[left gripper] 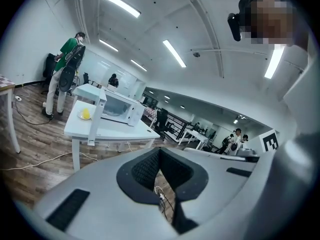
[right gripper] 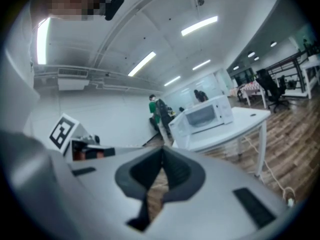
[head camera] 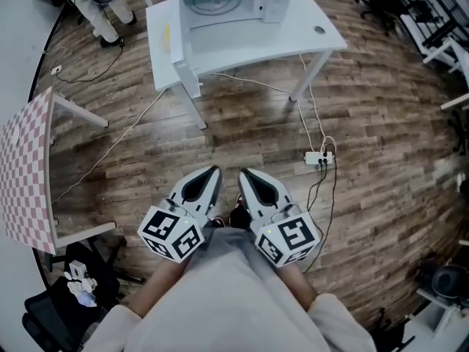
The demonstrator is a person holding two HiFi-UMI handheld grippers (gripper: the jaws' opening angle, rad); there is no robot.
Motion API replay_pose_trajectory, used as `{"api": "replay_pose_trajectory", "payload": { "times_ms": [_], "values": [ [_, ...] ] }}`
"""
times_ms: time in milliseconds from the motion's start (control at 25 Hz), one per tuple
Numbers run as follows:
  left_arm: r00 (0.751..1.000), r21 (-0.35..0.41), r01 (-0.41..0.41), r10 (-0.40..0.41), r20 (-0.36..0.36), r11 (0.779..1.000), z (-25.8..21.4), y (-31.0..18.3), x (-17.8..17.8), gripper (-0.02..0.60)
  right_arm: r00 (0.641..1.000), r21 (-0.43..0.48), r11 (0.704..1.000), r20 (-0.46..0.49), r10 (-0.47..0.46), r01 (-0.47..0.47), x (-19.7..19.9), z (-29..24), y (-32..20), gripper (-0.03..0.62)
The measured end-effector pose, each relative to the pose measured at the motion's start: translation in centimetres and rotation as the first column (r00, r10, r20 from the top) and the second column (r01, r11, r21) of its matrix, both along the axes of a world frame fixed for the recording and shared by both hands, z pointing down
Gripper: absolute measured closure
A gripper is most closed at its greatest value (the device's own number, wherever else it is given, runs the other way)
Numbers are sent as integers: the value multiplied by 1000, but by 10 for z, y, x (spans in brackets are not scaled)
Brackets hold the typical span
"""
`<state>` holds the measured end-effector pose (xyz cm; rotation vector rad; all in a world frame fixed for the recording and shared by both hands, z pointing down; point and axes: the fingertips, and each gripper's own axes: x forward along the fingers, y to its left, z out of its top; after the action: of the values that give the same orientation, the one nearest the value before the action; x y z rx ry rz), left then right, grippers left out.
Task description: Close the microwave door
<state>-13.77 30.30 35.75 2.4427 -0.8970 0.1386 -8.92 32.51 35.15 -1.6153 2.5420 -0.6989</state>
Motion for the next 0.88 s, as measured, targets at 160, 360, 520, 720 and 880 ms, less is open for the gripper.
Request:
{"api": "replay_pose_trajectory", "payload": {
  "times_ms": [160,360,520,720,880],
  "values": [
    [1000,17,20,-20,-11,1000,-6,-4,7,568,1000,9,1000,1,-25,25,6,0,-5,571],
    [999,15,46,-45,-12,999,-7,-4,10,568,998,0,998,16,-65,65,5,3,-6,571],
    [998,3,59,-59,-2,998,-4,-2,5,568,999,-18,999,14,-50,50,2,9,-8,571],
    [998,7,61,-60,-7,998,-5,-8,5,568,999,-14,999,2,-45,45,4,6,-15,571],
    [998,6,57,-57,-12,998,-6,-12,10,568,1000,-20,1000,-1,-14,14,13,8,-20,571]
  ]
}}
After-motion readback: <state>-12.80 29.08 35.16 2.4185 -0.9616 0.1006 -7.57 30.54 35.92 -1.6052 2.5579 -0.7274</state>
